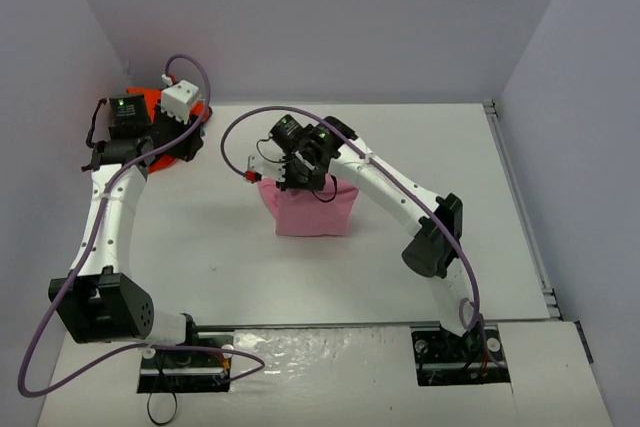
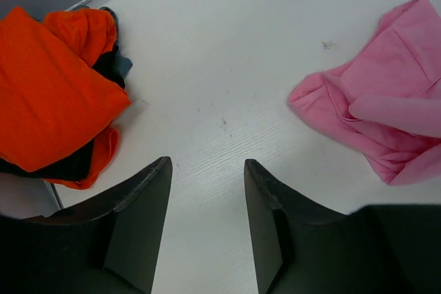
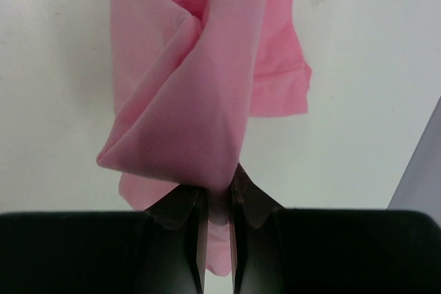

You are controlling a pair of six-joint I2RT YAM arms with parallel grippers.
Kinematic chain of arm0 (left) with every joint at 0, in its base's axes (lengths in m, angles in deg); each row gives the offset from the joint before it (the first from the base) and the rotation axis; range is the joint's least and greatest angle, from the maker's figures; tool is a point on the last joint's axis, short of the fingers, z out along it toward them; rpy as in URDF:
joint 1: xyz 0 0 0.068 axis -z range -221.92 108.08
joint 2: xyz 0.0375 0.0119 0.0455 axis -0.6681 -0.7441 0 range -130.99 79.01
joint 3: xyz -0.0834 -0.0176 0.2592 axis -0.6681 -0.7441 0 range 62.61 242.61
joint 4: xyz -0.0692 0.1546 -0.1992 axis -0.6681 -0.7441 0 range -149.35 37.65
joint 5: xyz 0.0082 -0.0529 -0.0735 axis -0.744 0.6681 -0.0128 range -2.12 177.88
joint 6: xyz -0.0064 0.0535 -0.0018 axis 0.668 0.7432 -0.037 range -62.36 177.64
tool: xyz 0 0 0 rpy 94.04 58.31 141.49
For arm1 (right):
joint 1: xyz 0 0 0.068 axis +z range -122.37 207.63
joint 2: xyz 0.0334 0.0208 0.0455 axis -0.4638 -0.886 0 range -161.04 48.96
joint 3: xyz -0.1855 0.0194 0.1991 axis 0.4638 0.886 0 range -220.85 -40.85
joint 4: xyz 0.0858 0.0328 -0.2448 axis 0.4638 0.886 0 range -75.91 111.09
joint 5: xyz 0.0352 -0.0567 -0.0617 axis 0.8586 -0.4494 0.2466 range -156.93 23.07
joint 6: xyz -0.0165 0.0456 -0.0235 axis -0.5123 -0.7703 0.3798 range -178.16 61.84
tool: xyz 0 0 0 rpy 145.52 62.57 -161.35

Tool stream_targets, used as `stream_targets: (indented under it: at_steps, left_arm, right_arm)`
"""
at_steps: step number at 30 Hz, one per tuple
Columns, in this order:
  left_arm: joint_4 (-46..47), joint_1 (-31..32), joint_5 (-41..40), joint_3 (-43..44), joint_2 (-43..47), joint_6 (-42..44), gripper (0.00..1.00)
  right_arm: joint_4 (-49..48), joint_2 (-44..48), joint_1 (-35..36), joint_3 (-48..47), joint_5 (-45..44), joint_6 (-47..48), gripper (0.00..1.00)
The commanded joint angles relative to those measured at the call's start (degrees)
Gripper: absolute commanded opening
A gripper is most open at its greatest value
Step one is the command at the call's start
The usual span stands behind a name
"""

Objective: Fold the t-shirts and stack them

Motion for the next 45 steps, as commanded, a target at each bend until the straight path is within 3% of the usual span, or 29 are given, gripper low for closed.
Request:
stream_targets:
  at_steps: [1,23,40,45]
  left_arm:
    - [1.8,0.1,0.8,0.8,0.8,1.4,0.43]
    - [1.7,0.2,1.5,0.3,3.2,0.2,0.43]
    - [2.8,0.1,1.5,-1.6,1.7,1.2,0.43]
    - [3.9,0.1,2.1,-2.5,0.8,0.9,0.43]
  right_arm:
    - [2.2,2.8,6.0,0.0,3.1,1.8,0.00]
    - [8.2,17.9,14.2,16.7,7.8,0.2,0.00]
    - [8.1,10.6,15.0,17.0,3.6,2.5,0.00]
    - [7.4,5.6,12.3,13.5,2.1,5.4,0.00]
